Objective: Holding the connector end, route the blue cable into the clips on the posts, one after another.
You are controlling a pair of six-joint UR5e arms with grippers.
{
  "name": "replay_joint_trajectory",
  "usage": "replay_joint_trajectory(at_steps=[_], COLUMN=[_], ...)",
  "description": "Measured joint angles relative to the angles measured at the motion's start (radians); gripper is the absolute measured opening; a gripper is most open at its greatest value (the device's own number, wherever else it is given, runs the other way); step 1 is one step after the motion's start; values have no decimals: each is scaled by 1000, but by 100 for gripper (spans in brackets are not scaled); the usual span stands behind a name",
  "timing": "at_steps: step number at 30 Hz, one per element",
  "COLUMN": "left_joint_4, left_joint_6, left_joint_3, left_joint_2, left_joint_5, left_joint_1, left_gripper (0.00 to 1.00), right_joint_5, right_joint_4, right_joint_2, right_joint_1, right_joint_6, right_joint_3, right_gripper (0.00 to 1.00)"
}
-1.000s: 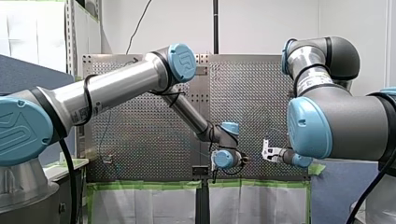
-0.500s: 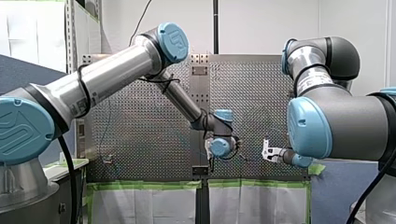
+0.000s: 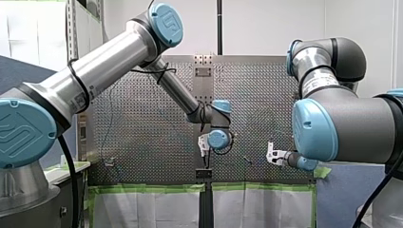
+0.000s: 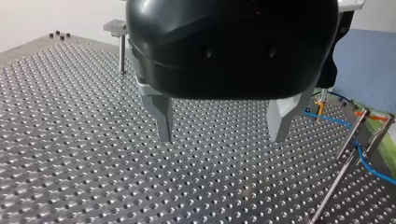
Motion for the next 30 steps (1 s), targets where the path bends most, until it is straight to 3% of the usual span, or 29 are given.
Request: replay_joint_trajectory(at_steps=[15, 30], left_joint_4=[77, 61], left_joint_6=[-56, -29], left_joint_3=[-134, -268], left_joint_2=[134, 268], left_joint_5=[-2, 15], left_joint_1=[-2, 0], left_gripper=[100, 100], right_joint_5=[-10, -19], right_joint_4=[-1, 0], right_joint_2=[3, 6], right_joint_1=[1, -2], right_joint_6=[-1, -1], right_joint_3=[0, 0], right_gripper=[0, 0])
